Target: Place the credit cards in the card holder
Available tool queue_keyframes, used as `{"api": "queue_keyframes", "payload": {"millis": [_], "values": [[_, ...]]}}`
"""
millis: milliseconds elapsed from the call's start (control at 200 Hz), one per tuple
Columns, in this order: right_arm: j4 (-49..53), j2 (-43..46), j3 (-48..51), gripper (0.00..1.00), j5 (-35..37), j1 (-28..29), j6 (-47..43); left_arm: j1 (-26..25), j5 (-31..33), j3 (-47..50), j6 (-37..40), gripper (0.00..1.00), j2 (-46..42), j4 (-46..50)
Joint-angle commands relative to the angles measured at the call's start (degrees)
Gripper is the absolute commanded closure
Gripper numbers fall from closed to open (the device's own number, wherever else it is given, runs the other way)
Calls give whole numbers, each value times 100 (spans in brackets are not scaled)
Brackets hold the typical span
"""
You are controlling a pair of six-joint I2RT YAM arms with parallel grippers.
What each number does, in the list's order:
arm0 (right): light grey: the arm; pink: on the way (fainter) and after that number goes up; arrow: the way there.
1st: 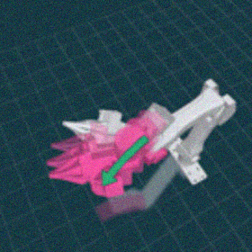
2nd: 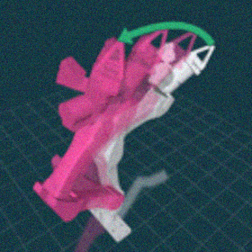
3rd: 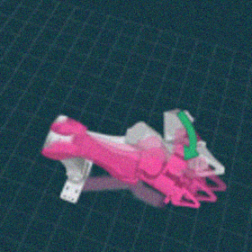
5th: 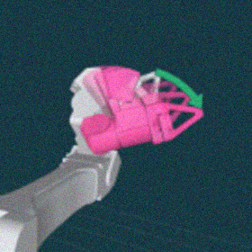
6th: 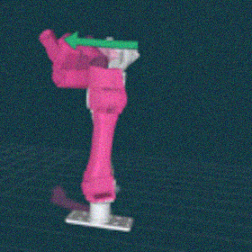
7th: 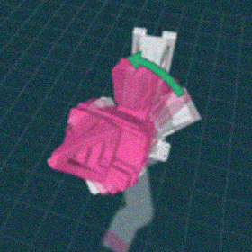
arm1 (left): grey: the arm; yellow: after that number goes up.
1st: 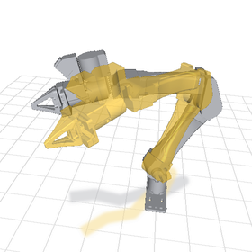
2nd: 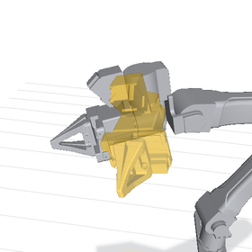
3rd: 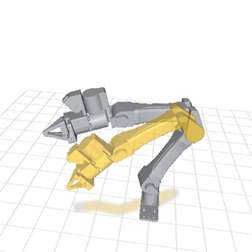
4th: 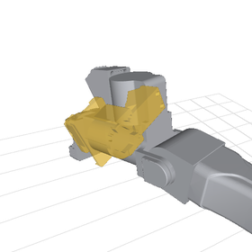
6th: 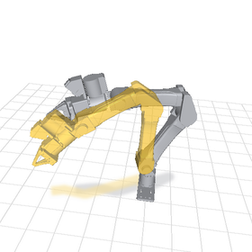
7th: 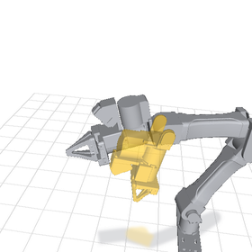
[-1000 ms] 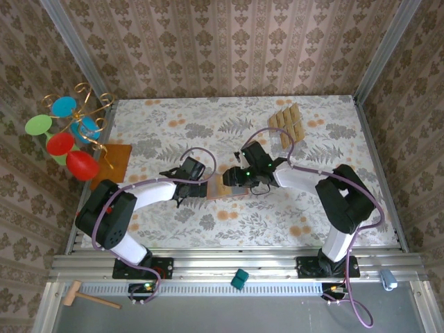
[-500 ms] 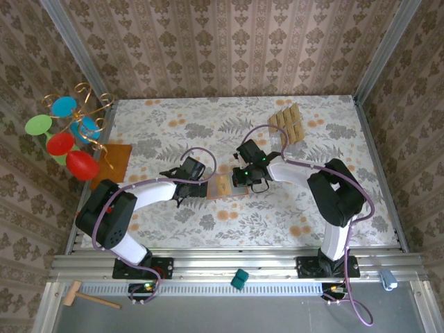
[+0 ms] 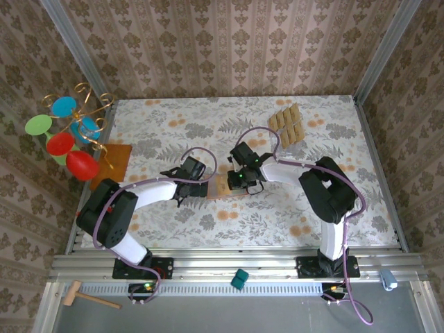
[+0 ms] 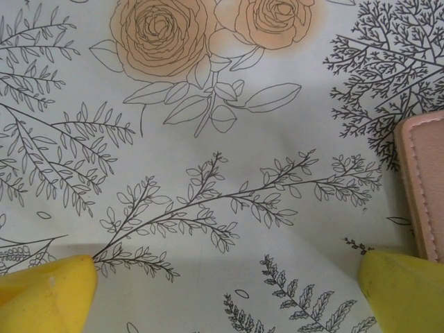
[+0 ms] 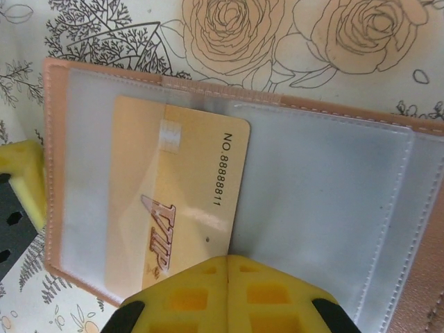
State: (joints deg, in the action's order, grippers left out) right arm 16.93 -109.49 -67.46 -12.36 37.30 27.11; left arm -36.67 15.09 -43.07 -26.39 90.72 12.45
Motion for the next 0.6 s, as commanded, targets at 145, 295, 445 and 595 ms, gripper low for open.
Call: {"api": "queue_keyframes", "payload": {"millis": [145, 295, 445, 595], "values": [[-10, -162, -144, 99, -108, 80, 67, 11, -143, -11, 118, 0, 341, -15], [-24, -189, -249, 100, -165, 136, 126, 10, -150, -18, 121, 0, 359, -19], [52, -27, -276, 99, -92, 146, 95, 13, -130, -26, 128, 0, 329, -1], [164, 173, -227, 99, 95, 71, 10, 13, -132, -18, 131, 0, 337, -4]]}}
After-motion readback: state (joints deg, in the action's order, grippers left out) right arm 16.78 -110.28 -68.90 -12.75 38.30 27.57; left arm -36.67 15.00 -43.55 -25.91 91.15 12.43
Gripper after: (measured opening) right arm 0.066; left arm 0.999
